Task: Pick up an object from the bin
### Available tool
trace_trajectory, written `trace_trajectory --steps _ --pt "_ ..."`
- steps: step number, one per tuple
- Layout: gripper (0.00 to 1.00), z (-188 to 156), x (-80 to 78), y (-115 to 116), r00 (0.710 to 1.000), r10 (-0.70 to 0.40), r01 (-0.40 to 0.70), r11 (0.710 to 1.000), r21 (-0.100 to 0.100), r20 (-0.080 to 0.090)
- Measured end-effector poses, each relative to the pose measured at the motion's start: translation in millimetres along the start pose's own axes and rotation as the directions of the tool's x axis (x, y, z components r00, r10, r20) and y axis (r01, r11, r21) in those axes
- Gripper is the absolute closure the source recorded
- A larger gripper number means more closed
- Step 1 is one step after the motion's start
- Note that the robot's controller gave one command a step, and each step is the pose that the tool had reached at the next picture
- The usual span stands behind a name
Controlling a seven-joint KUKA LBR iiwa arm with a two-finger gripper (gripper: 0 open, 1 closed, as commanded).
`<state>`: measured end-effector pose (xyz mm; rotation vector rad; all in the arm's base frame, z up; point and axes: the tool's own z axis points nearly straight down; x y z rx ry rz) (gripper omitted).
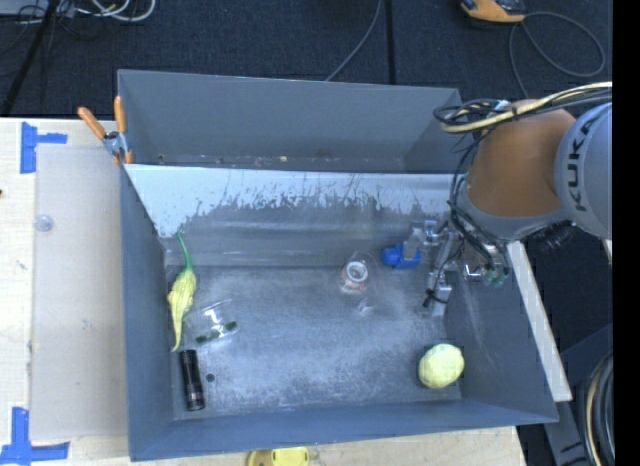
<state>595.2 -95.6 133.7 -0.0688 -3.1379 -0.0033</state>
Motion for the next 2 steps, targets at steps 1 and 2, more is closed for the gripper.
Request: trace_trajectory --steps 1,2 --pt "0.00 17.0 17.3 -29.9 1.000 0.031 -0.031 1.000 0.001 -0.001" --pt "0.00 35.6 62.9 -39.2 0.997 -0.082 0.082 0.997 0.001 0.001"
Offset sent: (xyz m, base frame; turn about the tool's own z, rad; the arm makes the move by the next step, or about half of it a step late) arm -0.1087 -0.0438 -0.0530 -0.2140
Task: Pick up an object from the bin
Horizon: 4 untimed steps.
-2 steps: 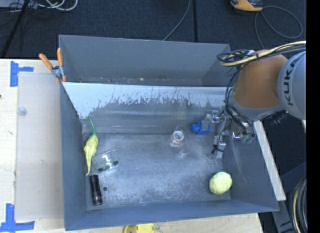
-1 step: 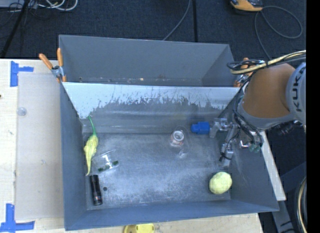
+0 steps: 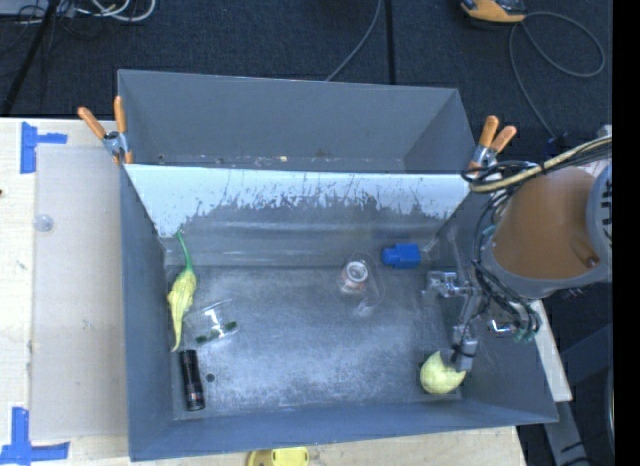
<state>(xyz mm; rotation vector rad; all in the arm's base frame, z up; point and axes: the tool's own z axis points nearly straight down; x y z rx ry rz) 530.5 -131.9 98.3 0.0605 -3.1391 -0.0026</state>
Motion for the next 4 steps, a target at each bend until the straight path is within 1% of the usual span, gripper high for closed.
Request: trace_trajectory --steps 1,2,3,4 --pt "0.00 9.1 16.8 -7.5 0.989 -0.151 0.151 0.989 -0.002 -0.006" --pt "1.00 22.7 46.1 -10.9 0.918 -0.395 0.395 0.918 -0.002 -0.003" --pt "1.00 22.7 46.0 -10.7 0.918 -0.396 0.396 0.918 -0.001 -0.002" --pt "1.00 -50.2 51.0 -12.7 0.921 -0.389 0.389 0.921 -0.003 -0.003"
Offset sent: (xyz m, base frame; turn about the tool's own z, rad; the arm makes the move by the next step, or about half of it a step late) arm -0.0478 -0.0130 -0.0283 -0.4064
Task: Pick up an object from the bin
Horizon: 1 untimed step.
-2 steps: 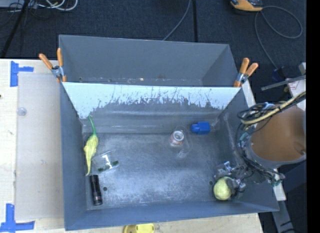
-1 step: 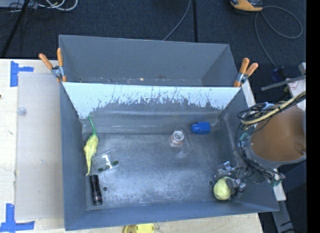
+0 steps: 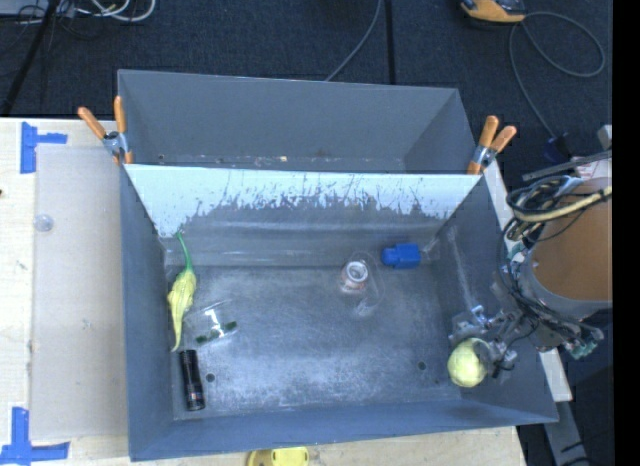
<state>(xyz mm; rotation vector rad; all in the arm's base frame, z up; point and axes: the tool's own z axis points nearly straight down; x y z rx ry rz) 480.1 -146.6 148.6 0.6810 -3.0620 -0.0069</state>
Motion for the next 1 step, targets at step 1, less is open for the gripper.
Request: trace_trajectory --steps 1 --pt "1.00 0.0 0.0 0.0 1.000 0.000 0.000 1.000 0.000 0.000"
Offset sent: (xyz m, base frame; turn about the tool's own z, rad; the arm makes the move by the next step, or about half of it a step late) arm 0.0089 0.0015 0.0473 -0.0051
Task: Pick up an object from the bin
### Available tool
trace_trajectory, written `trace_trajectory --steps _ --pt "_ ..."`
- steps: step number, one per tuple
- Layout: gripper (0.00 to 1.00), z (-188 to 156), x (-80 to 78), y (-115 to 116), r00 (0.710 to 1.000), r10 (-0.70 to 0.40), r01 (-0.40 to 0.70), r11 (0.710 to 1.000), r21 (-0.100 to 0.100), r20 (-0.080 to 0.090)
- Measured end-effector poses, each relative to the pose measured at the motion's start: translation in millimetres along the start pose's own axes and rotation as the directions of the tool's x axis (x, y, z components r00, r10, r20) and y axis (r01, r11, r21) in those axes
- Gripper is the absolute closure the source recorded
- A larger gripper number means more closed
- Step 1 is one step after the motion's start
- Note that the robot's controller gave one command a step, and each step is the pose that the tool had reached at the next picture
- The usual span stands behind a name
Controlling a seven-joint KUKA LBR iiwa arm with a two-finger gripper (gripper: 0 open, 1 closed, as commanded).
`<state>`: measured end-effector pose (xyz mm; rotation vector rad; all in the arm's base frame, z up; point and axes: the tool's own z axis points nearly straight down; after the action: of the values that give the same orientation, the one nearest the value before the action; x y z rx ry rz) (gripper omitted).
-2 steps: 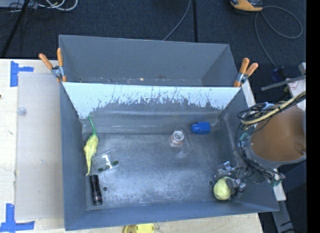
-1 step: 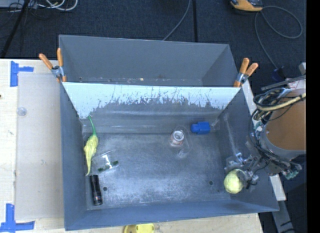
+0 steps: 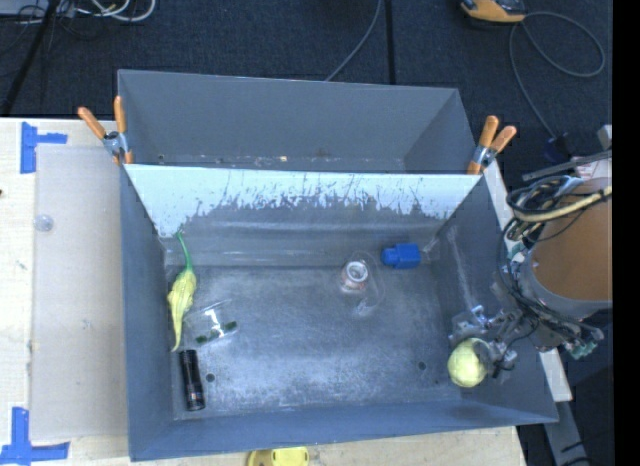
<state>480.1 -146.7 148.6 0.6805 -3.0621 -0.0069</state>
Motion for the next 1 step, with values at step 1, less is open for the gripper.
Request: trace_trajectory --steps 1 --pt "1.00 -33.5 -6.8 -0.3 1.000 -0.001 0.001 1.000 -0.003 -0.002"
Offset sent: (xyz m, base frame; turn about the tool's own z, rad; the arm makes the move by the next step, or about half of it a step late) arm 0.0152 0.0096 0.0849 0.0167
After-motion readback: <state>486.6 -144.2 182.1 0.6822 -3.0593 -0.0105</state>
